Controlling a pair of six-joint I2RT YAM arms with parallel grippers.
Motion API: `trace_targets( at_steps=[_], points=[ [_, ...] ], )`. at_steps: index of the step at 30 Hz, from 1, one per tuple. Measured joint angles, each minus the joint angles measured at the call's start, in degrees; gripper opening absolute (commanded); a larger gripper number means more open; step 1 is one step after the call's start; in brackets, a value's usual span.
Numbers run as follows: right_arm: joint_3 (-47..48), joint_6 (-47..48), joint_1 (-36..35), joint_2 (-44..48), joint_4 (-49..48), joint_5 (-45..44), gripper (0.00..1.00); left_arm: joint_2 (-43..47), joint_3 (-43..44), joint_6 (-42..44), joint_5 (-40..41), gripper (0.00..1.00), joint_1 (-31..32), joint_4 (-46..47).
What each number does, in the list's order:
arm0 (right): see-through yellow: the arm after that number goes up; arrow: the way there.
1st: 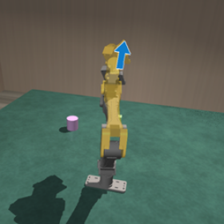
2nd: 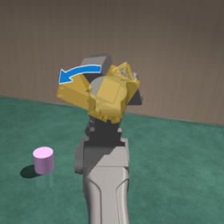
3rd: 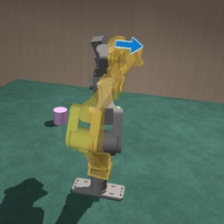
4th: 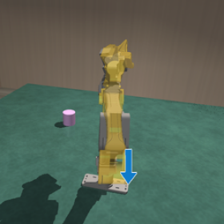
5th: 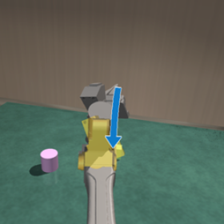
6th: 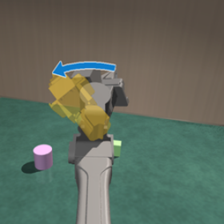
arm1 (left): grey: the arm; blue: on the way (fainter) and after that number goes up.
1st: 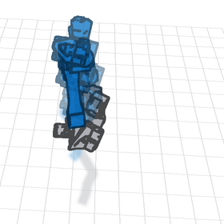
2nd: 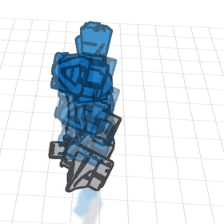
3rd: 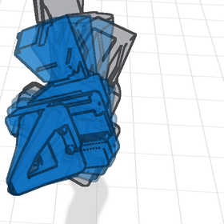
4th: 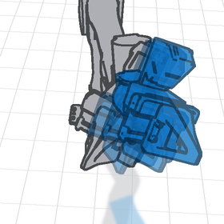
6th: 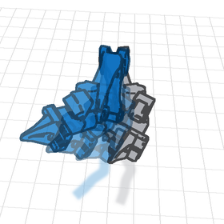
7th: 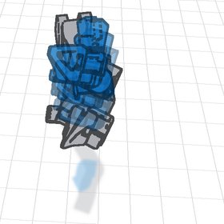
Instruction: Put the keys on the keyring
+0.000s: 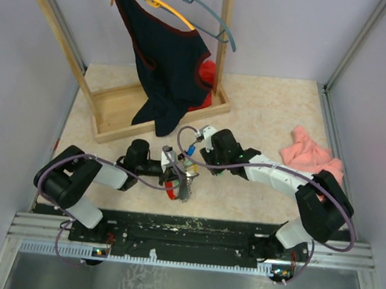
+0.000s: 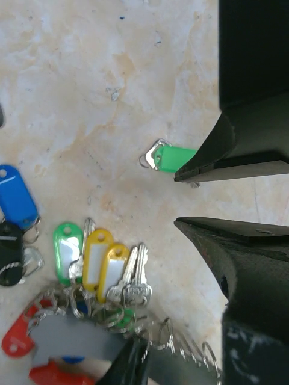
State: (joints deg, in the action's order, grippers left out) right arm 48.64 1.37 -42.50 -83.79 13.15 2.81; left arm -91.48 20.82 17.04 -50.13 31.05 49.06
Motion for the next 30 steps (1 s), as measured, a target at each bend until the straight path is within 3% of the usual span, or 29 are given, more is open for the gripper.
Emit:
trace_targets(
  at_steps=[10, 30],
  points=[
    [6.03, 3.45, -0.09, -9.81, 2.71, -8.52, 0.26, 2.86, 0.07, 7.06, 3.69, 0.01, 1.99, -5.51],
    [16.70, 6.21, -3.89, -19.04, 11.43, -15.10, 0.24, 2.78, 0.42, 7.67, 5.05, 0.01, 2.08, -6.36]
  ],
)
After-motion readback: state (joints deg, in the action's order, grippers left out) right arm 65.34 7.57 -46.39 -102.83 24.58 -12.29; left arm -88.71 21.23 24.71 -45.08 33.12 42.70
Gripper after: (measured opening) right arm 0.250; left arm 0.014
